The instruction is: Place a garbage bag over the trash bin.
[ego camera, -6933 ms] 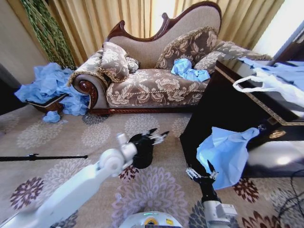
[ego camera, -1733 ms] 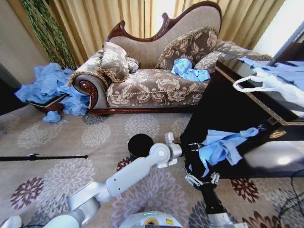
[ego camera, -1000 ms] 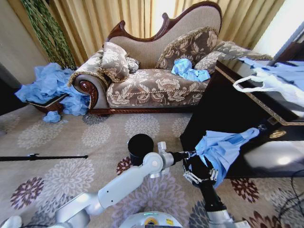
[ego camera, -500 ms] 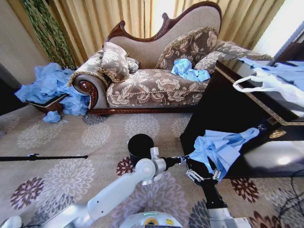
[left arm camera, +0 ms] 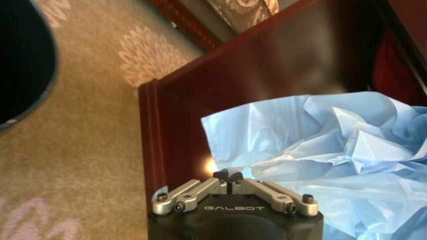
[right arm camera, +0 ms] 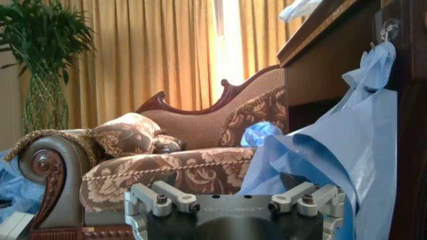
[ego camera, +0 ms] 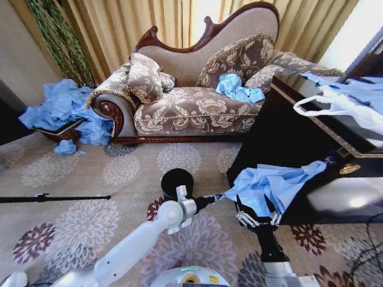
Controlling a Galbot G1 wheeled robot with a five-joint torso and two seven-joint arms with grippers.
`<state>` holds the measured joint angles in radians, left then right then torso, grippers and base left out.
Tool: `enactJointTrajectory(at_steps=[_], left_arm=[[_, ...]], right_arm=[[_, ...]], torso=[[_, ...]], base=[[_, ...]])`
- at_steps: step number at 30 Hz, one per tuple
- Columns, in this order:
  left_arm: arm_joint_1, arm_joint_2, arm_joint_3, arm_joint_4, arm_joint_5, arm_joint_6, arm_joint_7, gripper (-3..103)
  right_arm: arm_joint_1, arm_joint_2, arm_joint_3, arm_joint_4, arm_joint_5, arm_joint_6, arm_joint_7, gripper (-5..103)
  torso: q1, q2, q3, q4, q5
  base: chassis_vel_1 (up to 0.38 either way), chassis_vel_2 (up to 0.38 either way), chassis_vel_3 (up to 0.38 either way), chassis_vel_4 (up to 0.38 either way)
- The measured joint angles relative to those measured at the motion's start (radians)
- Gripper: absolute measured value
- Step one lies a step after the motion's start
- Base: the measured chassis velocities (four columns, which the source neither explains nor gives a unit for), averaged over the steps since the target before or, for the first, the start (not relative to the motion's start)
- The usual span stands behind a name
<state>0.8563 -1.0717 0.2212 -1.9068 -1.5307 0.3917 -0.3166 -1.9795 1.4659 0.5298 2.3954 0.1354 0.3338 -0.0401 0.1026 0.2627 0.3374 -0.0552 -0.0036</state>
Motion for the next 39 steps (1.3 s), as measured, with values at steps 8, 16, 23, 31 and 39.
enactJointTrajectory(at_steps=[8, 16, 23, 31, 39], left_arm=[[0.061, 0.034, -0.051, -0.011, 0.027, -0.001, 0.015, 0], [0.133, 0.069, -0.120, -0.050, 0.032, -0.003, 0.026, 0], [0.169, 0.091, -0.159, -0.058, 0.030, -0.004, 0.031, 0], [0.208, 0.114, -0.202, -0.068, 0.029, -0.005, 0.039, 0], [0.236, 0.146, -0.234, -0.073, 0.028, -0.011, 0.045, 0]], right_arm=[[-0.014, 0.001, -0.006, 0.012, -0.004, 0.030, -0.043, 100], [-0.030, 0.001, -0.001, 0.002, 0.032, 0.097, -0.144, 100], [-0.036, 0.004, 0.000, -0.008, 0.054, 0.166, -0.263, 100], [-0.028, 0.004, 0.004, -0.011, 0.049, 0.181, -0.264, 100], [-0.018, -0.001, 0.006, -0.015, 0.045, 0.176, -0.239, 100]], torso=[[0.000, 0.000, 0.000, -0.0001, 0.0000], [0.000, 0.000, 0.000, -0.0002, 0.0000], [0.000, 0.000, 0.000, -0.0001, 0.0000], [0.000, 0.000, 0.000, -0.0001, 0.0001], [0.000, 0.000, 0.000, 0.0001, 0.0002]], base=[[0.000, 0.000, 0.000, 0.000], [0.000, 0.000, 0.000, 0.000], [0.000, 0.000, 0.000, 0.000], [0.000, 0.000, 0.000, 0.000], [0.000, 0.000, 0.000, 0.000]])
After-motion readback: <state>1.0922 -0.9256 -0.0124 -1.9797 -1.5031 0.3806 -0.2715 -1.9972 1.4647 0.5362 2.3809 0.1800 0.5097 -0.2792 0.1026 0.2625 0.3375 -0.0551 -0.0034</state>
